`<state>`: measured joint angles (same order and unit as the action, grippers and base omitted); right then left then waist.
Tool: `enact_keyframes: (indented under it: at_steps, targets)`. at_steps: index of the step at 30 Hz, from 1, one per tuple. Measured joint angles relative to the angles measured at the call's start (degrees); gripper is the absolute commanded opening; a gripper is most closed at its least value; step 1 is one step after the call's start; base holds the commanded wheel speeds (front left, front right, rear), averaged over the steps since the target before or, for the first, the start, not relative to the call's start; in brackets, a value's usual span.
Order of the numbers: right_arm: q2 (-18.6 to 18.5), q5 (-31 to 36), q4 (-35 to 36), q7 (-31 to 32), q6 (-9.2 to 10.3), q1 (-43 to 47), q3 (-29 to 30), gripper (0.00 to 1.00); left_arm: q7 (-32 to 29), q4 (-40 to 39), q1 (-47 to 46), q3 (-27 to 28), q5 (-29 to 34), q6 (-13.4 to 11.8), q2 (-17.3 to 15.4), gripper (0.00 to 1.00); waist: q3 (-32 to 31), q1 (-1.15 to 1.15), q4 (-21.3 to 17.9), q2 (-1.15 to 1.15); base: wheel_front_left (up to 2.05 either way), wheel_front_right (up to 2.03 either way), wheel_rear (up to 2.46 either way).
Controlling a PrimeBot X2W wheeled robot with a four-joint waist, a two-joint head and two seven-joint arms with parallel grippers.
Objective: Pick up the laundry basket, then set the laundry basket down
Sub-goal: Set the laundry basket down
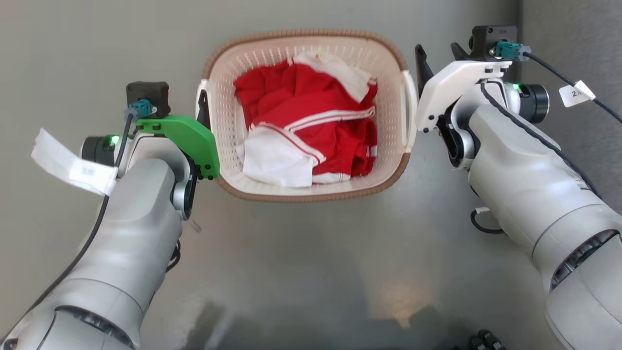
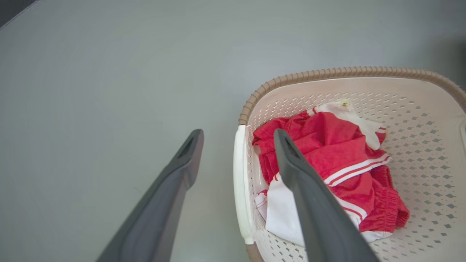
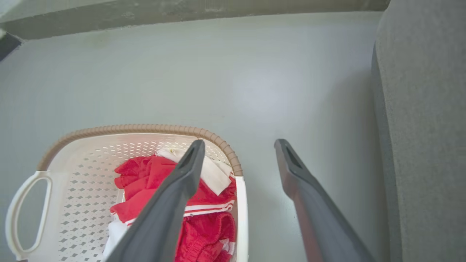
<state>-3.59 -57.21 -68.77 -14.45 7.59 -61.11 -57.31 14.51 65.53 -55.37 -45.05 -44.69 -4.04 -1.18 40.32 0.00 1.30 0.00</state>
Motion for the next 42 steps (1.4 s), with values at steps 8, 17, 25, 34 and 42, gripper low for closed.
enact_keyframes:
  at_steps: [8,17,25,34,42]
  targets:
    - [-1.46,3.35,9.18,-0.12,-0.01,-1.1,4.58,1.0,-0.01,-10.83,1.14,5.77,1.26,-0.37,-3.16,1.0,-5.8,0.0,-0.4,0.0,0.0,0.0,0.0]
    - [-4.32,10.7,20.75,-0.13,0.0,3.03,12.78,1.0,-0.01,-24.32,7.84,13.54,7.92,-1.57,-5.53,1.0,-11.33,0.0,-0.92,0.0,0.0,0.0,0.0]
    - [-5.8,17.61,28.11,-0.13,0.0,12.6,21.09,1.0,-0.01,-34.15,17.06,19.49,14.25,-2.12,-6.03,1.0,-15.84,0.0,-1.06,0.0,0.0,0.0,0.0]
    - [-5.69,25.17,37.55,-0.12,0.0,25.34,30.15,1.0,-0.01,-42.67,29.41,25.47,18.76,-2.63,-6.35,1.0,-21.73,0.0,-1.04,0.0,0.0,0.0,0.0]
    - [-4.38,30.51,44.51,-0.13,0.0,37.21,35.38,1.0,-0.01,-47.97,40.16,28.81,21.62,-2.64,-6.03,1.0,-27.63,0.0,-1.06,0.0,0.0,0.0,0.0]
